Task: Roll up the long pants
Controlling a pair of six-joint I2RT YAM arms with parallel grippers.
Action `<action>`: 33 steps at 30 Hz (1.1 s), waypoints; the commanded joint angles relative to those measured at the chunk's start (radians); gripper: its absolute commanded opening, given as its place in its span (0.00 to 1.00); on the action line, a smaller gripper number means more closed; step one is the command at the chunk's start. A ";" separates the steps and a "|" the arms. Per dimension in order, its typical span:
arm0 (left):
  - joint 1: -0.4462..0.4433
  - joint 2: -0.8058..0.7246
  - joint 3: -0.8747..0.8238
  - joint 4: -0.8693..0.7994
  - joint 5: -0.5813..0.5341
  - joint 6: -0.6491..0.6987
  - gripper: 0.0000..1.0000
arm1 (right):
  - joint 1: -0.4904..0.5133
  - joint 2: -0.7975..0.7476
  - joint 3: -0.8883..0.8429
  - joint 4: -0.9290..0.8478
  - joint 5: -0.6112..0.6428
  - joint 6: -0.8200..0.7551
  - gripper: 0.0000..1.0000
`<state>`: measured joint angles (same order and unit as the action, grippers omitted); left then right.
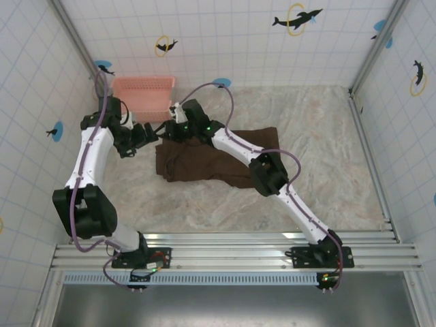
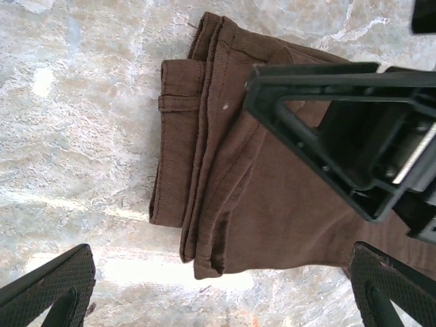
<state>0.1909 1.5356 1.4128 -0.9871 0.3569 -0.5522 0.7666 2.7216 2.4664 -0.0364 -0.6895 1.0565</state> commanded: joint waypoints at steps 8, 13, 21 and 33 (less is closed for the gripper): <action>-0.281 0.065 0.171 -0.070 -0.350 0.310 0.98 | -0.212 -0.297 -0.269 -0.393 0.165 -0.319 0.54; -0.434 0.251 0.259 -0.086 -0.528 0.340 0.98 | -0.297 -0.499 -0.539 -0.502 0.220 -0.478 0.54; -0.494 0.502 0.387 -0.110 -0.667 0.357 0.97 | -0.318 -0.660 -0.817 -0.591 0.257 -0.594 0.53; -0.515 0.745 0.548 -0.124 -0.733 0.364 0.98 | -0.275 -0.574 -0.827 -0.617 0.223 -0.596 0.51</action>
<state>-0.3061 2.2169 1.9148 -1.0664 -0.3363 -0.2081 0.4740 2.1010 1.6115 -0.6216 -0.4622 0.4725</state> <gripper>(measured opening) 0.975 0.514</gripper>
